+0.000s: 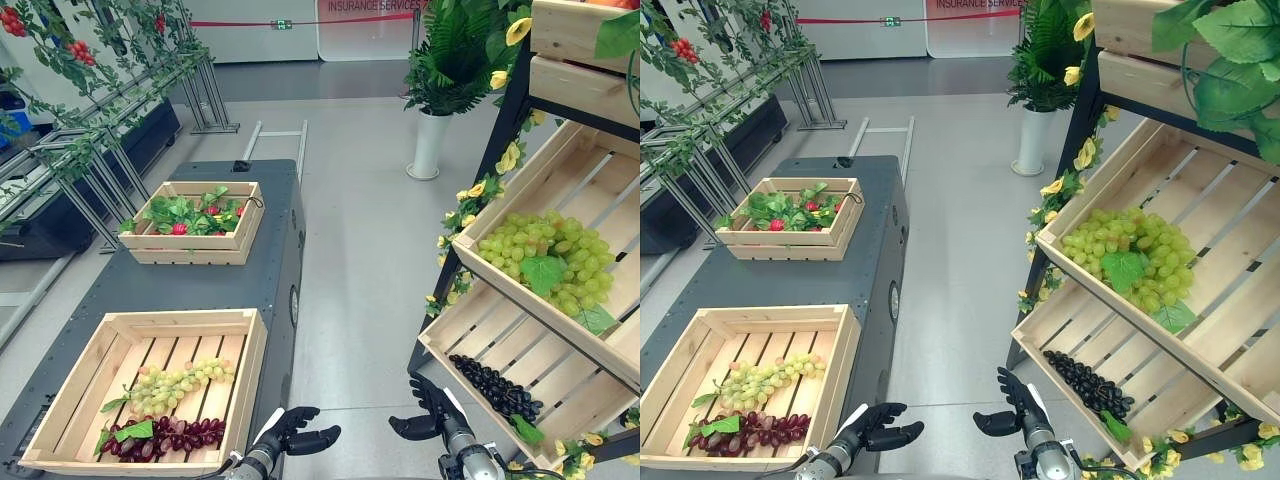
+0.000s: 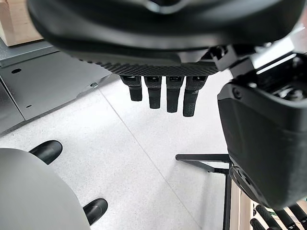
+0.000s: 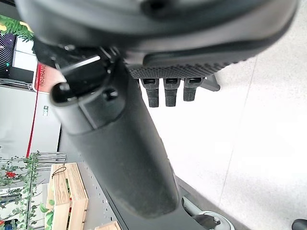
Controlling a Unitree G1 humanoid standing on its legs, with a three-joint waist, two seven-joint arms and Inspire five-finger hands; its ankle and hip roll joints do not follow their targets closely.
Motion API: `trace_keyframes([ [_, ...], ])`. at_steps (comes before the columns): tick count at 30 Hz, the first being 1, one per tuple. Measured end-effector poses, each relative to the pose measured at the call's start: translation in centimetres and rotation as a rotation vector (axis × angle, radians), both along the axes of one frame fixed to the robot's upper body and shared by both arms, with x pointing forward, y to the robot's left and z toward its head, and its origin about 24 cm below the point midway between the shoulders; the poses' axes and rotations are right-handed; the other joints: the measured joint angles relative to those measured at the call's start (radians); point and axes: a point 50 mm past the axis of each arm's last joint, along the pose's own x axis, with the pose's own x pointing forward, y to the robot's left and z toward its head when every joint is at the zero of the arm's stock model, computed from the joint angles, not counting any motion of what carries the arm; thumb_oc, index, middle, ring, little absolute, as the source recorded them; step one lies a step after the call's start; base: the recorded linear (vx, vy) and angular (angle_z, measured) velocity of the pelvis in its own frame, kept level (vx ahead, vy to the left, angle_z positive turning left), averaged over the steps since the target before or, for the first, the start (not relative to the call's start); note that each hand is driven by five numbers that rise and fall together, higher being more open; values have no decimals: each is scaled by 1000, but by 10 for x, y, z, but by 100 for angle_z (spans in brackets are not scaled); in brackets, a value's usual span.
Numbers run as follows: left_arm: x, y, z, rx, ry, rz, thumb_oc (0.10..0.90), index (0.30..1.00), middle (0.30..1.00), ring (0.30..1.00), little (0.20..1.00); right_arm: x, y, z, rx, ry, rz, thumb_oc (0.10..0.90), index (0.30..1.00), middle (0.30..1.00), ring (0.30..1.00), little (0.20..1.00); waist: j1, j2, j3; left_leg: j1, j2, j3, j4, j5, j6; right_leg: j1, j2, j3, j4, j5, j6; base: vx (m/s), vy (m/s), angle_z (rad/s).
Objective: Pick up the fruits from the basket on one side to the basket on the other side
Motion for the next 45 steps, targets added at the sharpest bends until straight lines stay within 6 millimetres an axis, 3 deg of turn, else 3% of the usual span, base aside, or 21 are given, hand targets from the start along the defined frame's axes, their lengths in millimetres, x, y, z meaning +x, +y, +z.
trace_keyframes([
  [17,2,0,1,-11,7,-19,800,900,900,900,900,-3,3,-2,64,28,22,800,900,900,900,900,5,-10,-1,0,-1,-1,0,0,0,-4,0,0,0,1,-2,0,0,0],
  [31,13,-7,6,43,-81,-144,800,900,900,900,900,-3,5,-3,104,44,14,800,900,900,900,900,15,-27,19,-27,-2,-8,0,4,-2,-28,-1,-5,3,8,-3,-2,8,2],
  [34,19,-11,17,142,-296,-223,800,900,900,900,900,-3,6,-4,105,44,16,800,900,900,900,900,20,-25,33,-20,-3,-19,0,4,-2,-19,-1,-9,3,7,-4,40,17,7],
  [37,34,-10,37,187,-533,-187,800,900,900,900,900,-2,5,-3,103,42,15,800,900,900,900,900,28,-17,42,-24,-3,-24,0,6,-3,-18,-1,-15,3,7,-4,0,2,4],
  [41,72,0,82,176,-848,-70,800,900,900,900,900,-2,0,-3,93,54,3,800,900,900,900,900,55,-4,55,-42,-3,-50,0,12,-5,-20,-1,-41,0,0,-5,-21,16,17],
  [45,90,18,112,210,-1019,-4,800,900,900,900,900,2,-7,-1,95,37,-31,800,900,900,900,900,65,22,69,-49,-4,-64,0,17,-5,-26,-3,-63,1,2,-8,-14,64,13],
])
